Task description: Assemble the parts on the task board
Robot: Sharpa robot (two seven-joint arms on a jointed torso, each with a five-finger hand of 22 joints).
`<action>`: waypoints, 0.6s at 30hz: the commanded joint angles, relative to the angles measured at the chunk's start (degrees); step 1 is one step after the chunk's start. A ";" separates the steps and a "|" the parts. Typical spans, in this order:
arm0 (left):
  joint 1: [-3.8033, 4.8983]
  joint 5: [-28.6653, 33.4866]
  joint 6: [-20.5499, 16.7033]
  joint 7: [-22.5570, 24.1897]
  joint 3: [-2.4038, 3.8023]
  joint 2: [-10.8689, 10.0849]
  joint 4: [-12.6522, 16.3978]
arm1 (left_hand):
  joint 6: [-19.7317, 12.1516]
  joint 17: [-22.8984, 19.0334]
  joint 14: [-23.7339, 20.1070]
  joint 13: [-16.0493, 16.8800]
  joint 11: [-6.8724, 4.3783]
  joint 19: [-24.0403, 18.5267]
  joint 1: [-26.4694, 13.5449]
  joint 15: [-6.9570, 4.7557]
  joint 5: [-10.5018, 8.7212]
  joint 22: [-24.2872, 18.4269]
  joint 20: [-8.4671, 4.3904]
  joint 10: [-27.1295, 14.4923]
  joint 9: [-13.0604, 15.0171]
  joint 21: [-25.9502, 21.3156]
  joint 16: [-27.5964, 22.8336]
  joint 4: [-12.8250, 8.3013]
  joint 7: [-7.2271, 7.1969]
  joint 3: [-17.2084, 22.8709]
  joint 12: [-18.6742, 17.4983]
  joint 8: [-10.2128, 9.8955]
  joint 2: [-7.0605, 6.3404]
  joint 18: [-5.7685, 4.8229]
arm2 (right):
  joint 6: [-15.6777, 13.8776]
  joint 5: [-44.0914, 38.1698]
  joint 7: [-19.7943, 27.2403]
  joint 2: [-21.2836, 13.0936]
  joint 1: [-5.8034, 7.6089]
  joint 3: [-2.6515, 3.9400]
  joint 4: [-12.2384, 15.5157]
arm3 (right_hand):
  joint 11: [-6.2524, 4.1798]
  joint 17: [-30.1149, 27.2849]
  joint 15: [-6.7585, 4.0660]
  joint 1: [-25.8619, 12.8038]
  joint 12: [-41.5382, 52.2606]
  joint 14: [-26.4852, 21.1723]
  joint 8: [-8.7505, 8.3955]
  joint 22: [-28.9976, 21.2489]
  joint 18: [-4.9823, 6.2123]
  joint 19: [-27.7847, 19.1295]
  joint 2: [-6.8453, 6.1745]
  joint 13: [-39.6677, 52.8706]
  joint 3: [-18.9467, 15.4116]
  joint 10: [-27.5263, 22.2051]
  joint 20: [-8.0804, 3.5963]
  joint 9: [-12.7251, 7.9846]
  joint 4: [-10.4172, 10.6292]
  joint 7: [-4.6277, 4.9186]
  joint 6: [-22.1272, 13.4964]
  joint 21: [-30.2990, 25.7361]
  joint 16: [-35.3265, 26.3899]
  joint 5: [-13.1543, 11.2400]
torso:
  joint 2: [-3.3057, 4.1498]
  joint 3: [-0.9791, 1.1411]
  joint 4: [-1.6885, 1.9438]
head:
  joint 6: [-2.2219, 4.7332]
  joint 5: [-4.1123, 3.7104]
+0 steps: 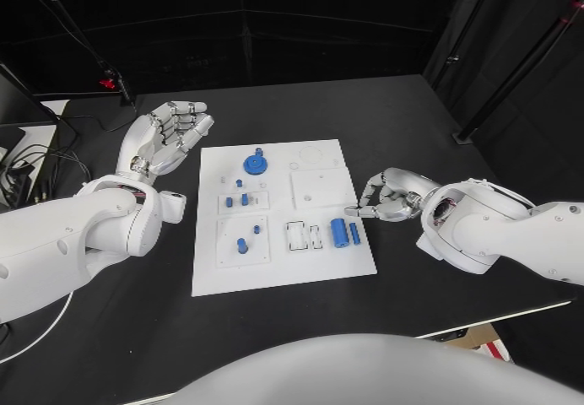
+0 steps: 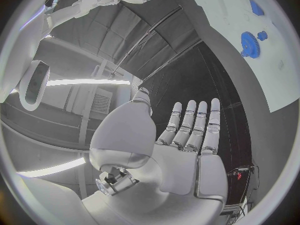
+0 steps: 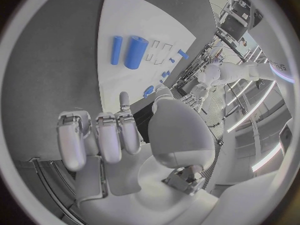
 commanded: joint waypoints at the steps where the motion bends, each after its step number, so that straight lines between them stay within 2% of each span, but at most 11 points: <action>1: 0.08 0.05 0.38 6.49 0.06 -0.34 0.21 | -0.56 -0.09 -0.37 -0.08 0.05 0.16 0.13 -0.05 0.11 -0.10 -0.02 -0.32 -0.08 0.32 0.32 0.02 7.98 -0.36 0.20 0.30 0.52 -0.56 | 3.48 -6.28 -6.86 0.76 -0.40 -0.01 0.18 | -0.45 15.06 -0.36 -0.34 0.15 5.95 -0.62 15.06 -0.39 5.96 -0.34 15.06 0.75 6.06 -0.55 -0.23 0.05 -0.20 0.89 0.19 0.14 0.42 | -0.05 -0.13 -0.09 | -0.01 -0.23; 2: 0.08 0.05 0.35 6.49 0.06 -0.45 0.20 | -0.56 -0.09 -0.37 -0.08 0.05 0.16 0.13 -0.05 0.11 -0.10 -0.02 -0.32 -0.08 0.32 0.32 0.02 7.98 -0.36 0.20 0.30 0.52 -0.56 | 3.75 -6.52 -7.17 1.04 -0.53 -0.01 0.13 | -0.48 15.06 -0.39 -0.41 0.15 5.95 -0.71 15.06 -0.39 5.96 -0.34 15.06 0.84 6.06 -0.57 -0.28 0.05 -0.24 1.08 0.19 0.14 0.43 | -0.05 -0.18 -0.13 | -0.01 -0.30; 4: 0.08 0.05 0.35 6.49 0.06 -0.61 0.15 | -0.56 -0.09 -0.37 -0.08 0.05 0.16 0.13 -0.05 0.11 -0.10 -0.02 -0.32 -0.08 0.32 0.32 0.02 7.98 -0.36 0.20 0.30 0.52 -0.56 | 4.20 -6.86 -7.65 1.61 -0.74 -0.01 0.03 | -0.52 15.06 -0.41 -0.47 0.15 5.95 -0.79 15.06 -0.39 5.96 -0.30 15.06 0.92 6.06 -0.59 -0.33 0.05 -0.27 1.26 0.19 0.14 0.44 | -0.08 -0.13 -0.13 | -0.01 -0.34; 7: 0.08 0.05 0.33 6.48 0.06 -0.75 0.07 | -0.57 -0.12 -0.38 -0.08 0.05 0.15 0.15 -0.05 0.12 -0.11 -0.02 -0.33 -0.09 0.32 0.34 0.02 7.98 -0.38 0.22 0.32 0.57 -0.56 | 4.85 -7.11 -8.13 2.29 -0.94 -0.01 -0.12 | -0.57 15.06 -0.44 -0.61 0.15 5.95 -0.94 15.06 -0.39 5.96 -0.24 15.06 1.03 6.06 -0.62 -0.41 0.06 -0.32 1.48 0.19 0.14 0.40 | -0.12 -0.22 -0.20 | -0.01 -0.22; 10: 0.08 0.05 0.38 6.49 0.06 -0.83 0.02 | -0.57 -0.12 -0.38 -0.08 0.05 0.15 0.15 -0.05 0.12 -0.11 -0.02 -0.33 -0.09 0.32 0.34 0.02 7.98 -0.38 0.22 0.32 0.57 -0.56 | 5.56 -7.24 -8.56 2.97 -1.07 -0.01 -0.29 | -0.62 15.06 -0.47 -0.77 0.15 5.95 -1.12 15.06 -0.39 5.96 -0.19 15.06 1.11 6.06 -0.65 -0.51 0.07 -0.36 1.64 0.19 0.14 0.33 | -0.16 -0.19 -0.05 | -0.01 -0.28; 16: 0.08 0.05 0.43 6.52 0.06 -0.95 -0.06 | -0.57 -0.15 -0.39 -0.08 0.05 0.14 0.17 -0.05 0.13 -0.12 -0.02 -0.34 -0.10 0.31 0.36 0.02 7.98 -0.38 0.23 0.33 0.60 -0.57 | 6.86 -7.30 -9.23 4.43 -1.18 0.00 -0.75 | -0.88 15.06 -0.67 -0.50 0.15 5.95 -1.57 15.06 -0.39 5.96 -0.24 15.06 1.52 6.06 -0.81 -0.77 -0.03 -0.70 2.79 0.19 0.14 -0.02 | -0.14 -0.19 -0.19 | -0.01 0.16; 18: 0.08 0.05 0.47 6.53 0.06 -0.95 -0.08 | -0.57 -0.15 -0.39 -0.08 0.05 0.14 0.17 -0.05 0.13 -0.13 -0.02 -0.34 -0.10 0.31 0.36 0.02 7.98 -0.38 0.23 0.33 0.60 -0.57 | 7.16 -7.30 -9.31 4.92 -1.19 0.00 -0.86 | -0.96 15.06 -0.73 -0.49 0.15 5.95 -1.70 15.06 -0.39 5.96 -0.24 15.06 1.60 6.06 -0.86 -0.84 -0.01 -0.76 3.06 0.19 0.14 -0.12 | -0.13 -0.20 -0.11 | -0.01 0.18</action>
